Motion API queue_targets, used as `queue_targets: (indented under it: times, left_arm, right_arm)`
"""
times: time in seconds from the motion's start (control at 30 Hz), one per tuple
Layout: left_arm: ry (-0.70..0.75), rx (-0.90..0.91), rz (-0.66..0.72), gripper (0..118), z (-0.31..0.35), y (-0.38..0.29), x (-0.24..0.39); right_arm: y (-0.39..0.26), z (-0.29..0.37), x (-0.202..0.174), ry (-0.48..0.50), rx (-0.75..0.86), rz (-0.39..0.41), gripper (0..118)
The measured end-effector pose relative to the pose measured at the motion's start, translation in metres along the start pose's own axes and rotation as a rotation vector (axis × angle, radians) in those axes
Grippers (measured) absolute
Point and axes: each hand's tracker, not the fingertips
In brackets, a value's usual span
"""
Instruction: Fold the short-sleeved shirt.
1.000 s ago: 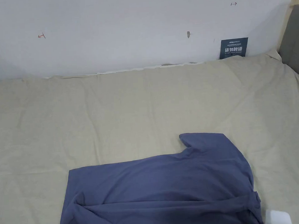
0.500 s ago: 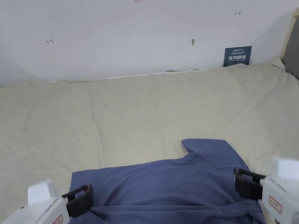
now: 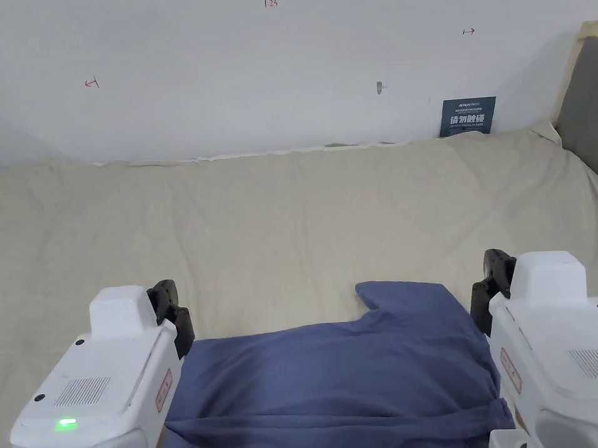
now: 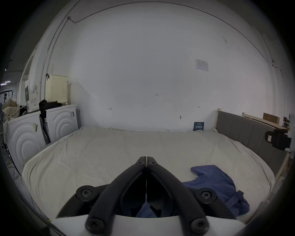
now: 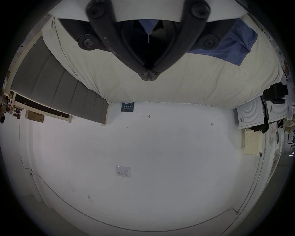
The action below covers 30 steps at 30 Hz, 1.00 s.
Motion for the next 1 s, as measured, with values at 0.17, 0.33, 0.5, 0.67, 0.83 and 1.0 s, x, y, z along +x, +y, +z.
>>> queue_targets:
  times: [0.17, 0.33, 0.5, 0.67, 0.83, 1.0]
  left_arm:
    - [0.016, -0.076, -0.012, 0, -0.025, -0.003, -0.009]
    - [-0.047, -0.235, -0.055, 0, -0.077, -0.010, -0.033]
    - [-0.072, -0.418, -0.009, 0, -0.147, -0.020, -0.067]
    - [0.003, -0.592, 0.077, 15, -0.219, -0.046, -0.107]
    - [0.053, -0.746, 0.143, 115, -0.262, -0.081, -0.132]
    - [0.124, -0.819, 0.133, 85, -0.276, -0.114, -0.139]
  right_arm:
    - [0.007, -0.015, 0.006, 0.004, -0.015, -0.009, 1]
    - [0.011, -0.031, 0.004, 0.010, -0.033, -0.004, 1]
    - [0.012, -0.050, 0.005, 0.001, -0.039, 0.013, 1]
    - [0.009, -0.076, 0.006, -0.007, -0.072, 0.025, 1]
    - [0.003, -0.100, 0.001, -0.014, -0.120, 0.040, 2]
    - [-0.014, -0.134, 0.007, -0.006, -0.186, 0.032, 2]
